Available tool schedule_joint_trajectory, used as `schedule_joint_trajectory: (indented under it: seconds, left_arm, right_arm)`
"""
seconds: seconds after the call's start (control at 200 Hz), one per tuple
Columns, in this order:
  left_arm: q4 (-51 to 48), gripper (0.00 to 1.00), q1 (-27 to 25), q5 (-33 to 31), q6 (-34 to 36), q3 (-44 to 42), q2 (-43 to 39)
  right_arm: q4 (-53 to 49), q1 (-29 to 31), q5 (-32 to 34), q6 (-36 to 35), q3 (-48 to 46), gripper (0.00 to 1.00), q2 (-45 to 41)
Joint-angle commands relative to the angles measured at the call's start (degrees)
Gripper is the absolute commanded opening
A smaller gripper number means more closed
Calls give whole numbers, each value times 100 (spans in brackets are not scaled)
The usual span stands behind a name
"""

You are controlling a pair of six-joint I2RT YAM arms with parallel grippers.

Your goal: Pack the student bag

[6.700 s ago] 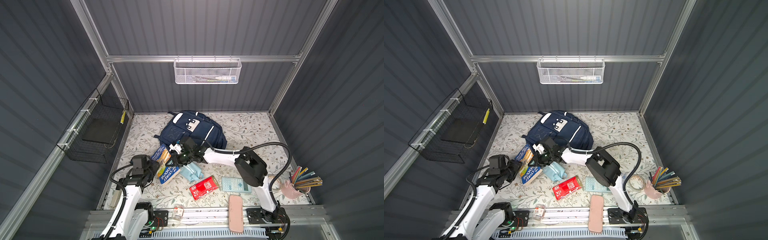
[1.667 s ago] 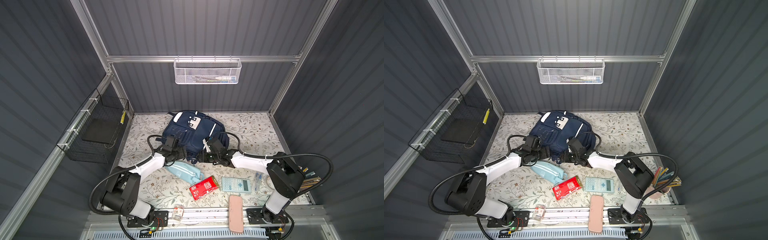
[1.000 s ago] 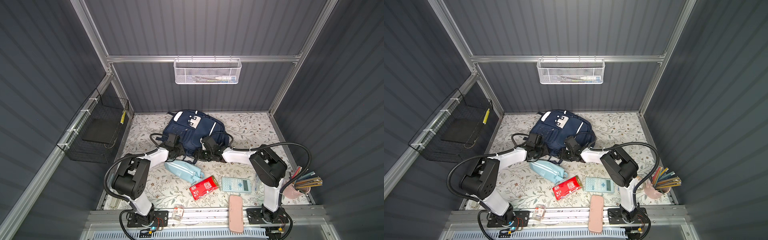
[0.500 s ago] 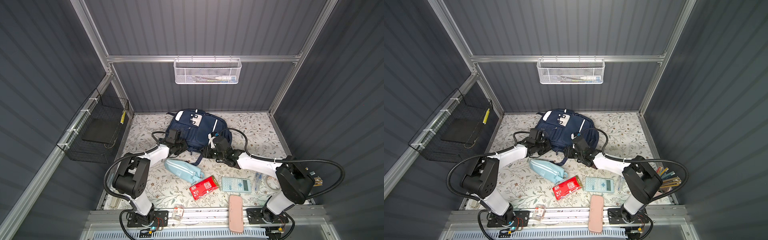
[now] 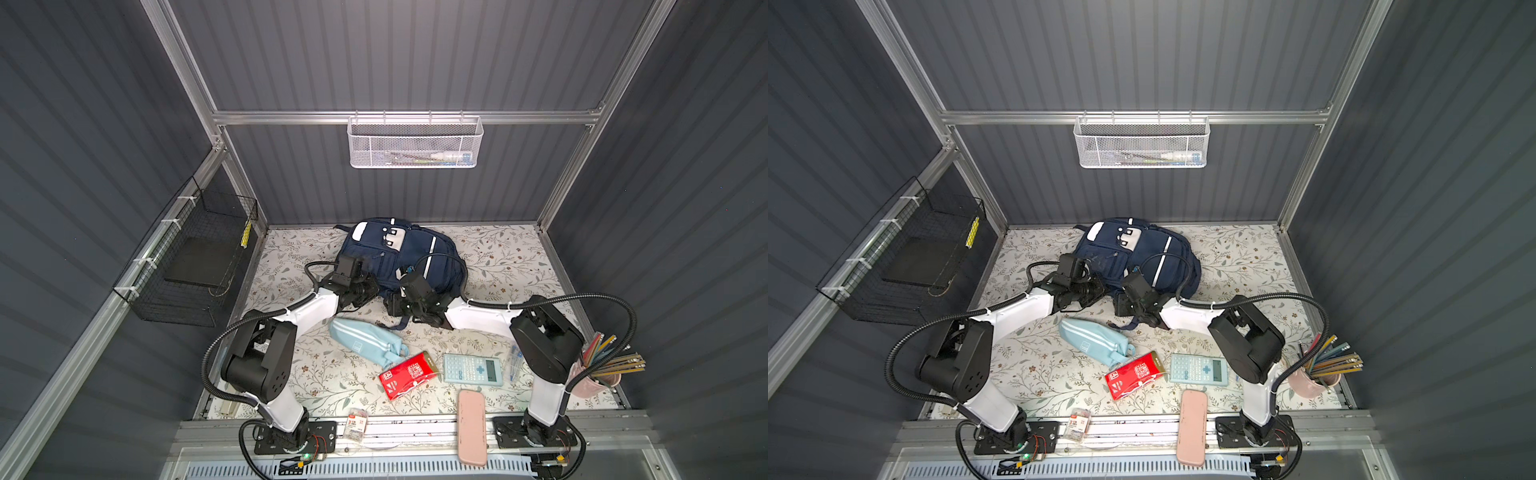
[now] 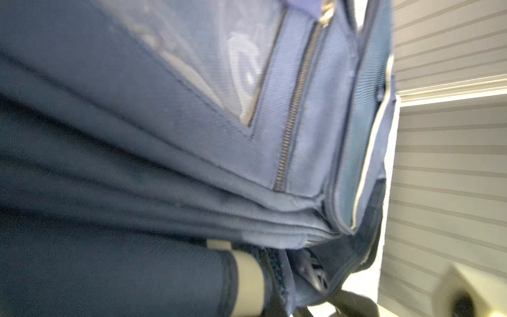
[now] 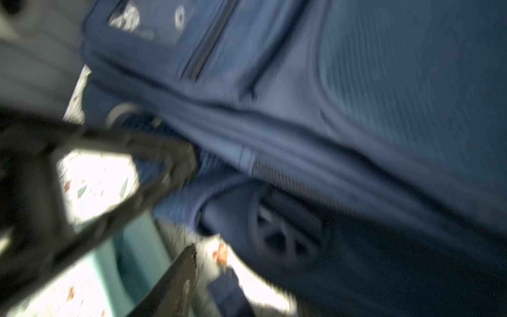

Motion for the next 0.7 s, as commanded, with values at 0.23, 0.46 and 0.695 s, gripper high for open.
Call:
schedule_joint_trajectory:
  seconds: [0.23,0.46,0.695]
  left_arm:
    - [387,0,-157,465,-158,-224,-619]
    - [251,0,-158,360,-61,-464,-723]
    - [-363,0,9,4,369,-252,-1016]
  right_arm:
    - [-412,26,825,-266,473,22,259]
    - [65,-41,-374,-639,16,0,-82]
    - [-587,-283,-224,-481,-965,0,-1087]
